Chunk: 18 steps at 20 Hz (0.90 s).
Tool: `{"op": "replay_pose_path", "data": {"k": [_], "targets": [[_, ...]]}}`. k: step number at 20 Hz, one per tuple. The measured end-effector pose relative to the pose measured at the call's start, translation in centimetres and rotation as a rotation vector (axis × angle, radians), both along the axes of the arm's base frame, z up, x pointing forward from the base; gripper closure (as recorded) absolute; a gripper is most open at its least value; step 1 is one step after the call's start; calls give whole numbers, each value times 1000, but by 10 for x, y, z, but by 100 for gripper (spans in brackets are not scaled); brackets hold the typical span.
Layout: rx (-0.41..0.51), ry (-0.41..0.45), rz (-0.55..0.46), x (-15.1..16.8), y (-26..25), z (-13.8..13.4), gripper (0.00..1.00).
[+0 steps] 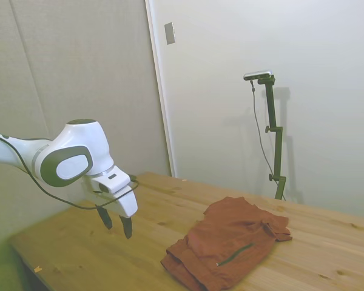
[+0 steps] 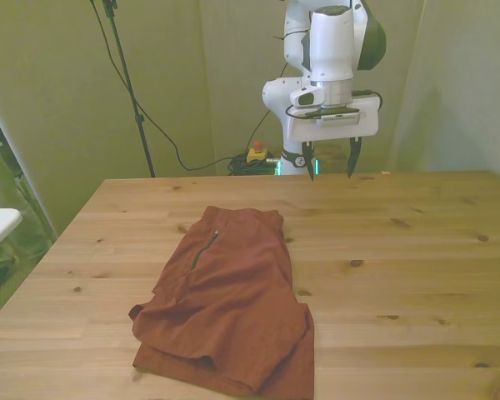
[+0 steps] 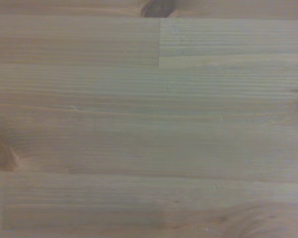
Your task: Unfold the shorts
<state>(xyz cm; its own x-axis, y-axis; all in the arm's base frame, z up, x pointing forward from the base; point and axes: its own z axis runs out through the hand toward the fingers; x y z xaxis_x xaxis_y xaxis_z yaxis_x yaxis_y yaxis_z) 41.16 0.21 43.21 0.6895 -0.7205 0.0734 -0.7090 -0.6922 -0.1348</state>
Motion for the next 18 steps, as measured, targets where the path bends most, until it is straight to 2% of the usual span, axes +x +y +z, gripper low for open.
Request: {"op": "replay_pose_path", "data": {"k": [3, 6, 12, 18], "targets": [[-31, 1, 14, 0, -2, -1, 0], [-60, -33, -24, 4, -21, 4, 0], [-61, -125, -217, 17, -137, 34, 0], [-85, -190, -366, 40, -237, 50, 0]]}}
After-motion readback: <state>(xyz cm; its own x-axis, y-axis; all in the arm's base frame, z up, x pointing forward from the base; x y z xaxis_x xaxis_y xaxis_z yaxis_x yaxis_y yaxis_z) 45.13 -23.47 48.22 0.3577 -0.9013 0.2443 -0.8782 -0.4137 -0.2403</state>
